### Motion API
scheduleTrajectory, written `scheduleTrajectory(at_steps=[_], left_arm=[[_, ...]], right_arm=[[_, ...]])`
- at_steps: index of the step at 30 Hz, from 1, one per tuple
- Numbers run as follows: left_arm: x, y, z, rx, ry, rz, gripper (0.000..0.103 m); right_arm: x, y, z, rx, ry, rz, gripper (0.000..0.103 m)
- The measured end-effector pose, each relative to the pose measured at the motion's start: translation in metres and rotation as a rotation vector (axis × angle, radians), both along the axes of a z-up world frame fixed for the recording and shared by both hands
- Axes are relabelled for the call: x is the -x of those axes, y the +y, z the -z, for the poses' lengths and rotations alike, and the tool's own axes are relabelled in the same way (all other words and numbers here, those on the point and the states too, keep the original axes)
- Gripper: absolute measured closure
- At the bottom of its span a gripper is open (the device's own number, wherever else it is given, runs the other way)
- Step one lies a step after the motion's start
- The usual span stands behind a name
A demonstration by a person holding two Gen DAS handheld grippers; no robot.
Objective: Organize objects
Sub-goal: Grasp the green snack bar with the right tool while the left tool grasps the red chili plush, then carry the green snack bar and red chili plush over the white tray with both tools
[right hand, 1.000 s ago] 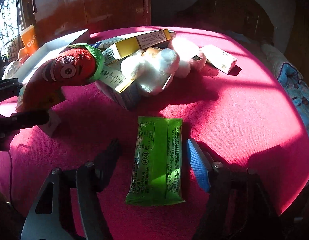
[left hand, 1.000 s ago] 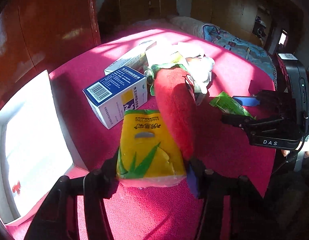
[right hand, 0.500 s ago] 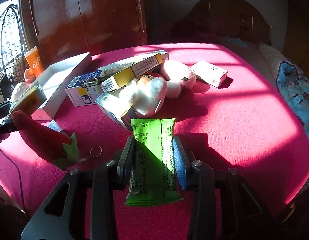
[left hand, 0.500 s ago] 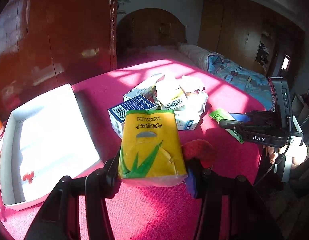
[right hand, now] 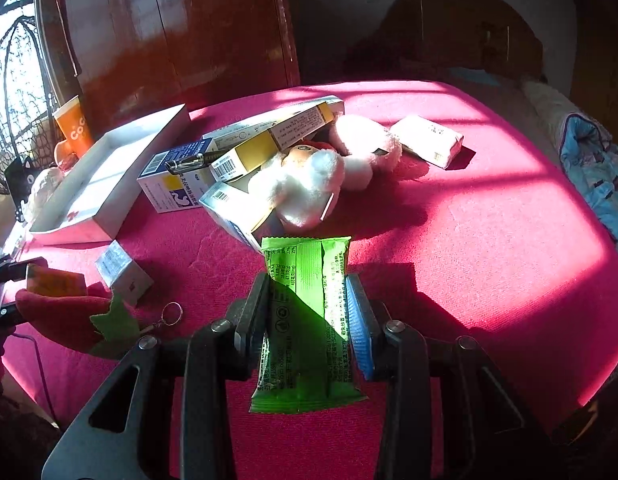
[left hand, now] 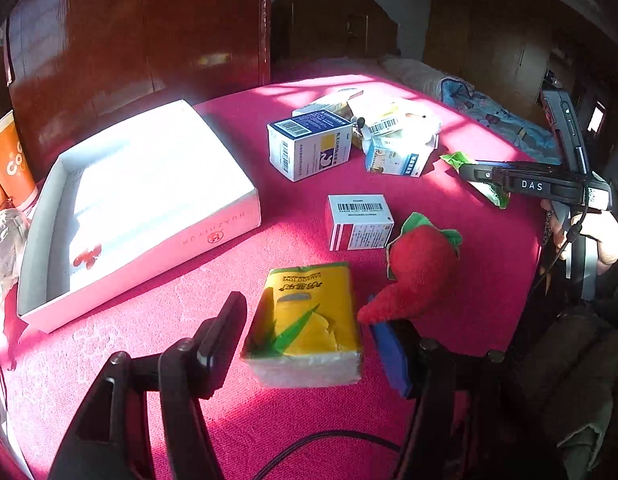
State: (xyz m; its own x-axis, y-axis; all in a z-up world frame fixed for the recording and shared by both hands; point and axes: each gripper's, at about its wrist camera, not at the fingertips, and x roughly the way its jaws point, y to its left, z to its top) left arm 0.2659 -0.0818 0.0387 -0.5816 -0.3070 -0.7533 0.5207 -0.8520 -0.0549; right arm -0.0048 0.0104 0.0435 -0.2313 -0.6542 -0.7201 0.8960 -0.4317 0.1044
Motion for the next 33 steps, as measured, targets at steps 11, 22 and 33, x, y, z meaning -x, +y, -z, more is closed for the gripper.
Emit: scheduleTrajectory(at_steps=[11,22,33], left_arm=[[-0.025,0.01,-0.021,0.002,0.084,0.082,0.04],[0.079,0.064,0.013,0.051,-0.171,0.474,0.041],[0.063,0.051,-0.027,0.032,0.015,0.361,0.068]], right_arm=[[-0.003,-0.002,0.002,0.001,-0.007,-0.007,0.067],[-0.003,0.003,-0.003,0.019,-0.006,-0.01,0.067],[-0.005,0.015,-0.038,0.147,0.032,0.003,0.067]])
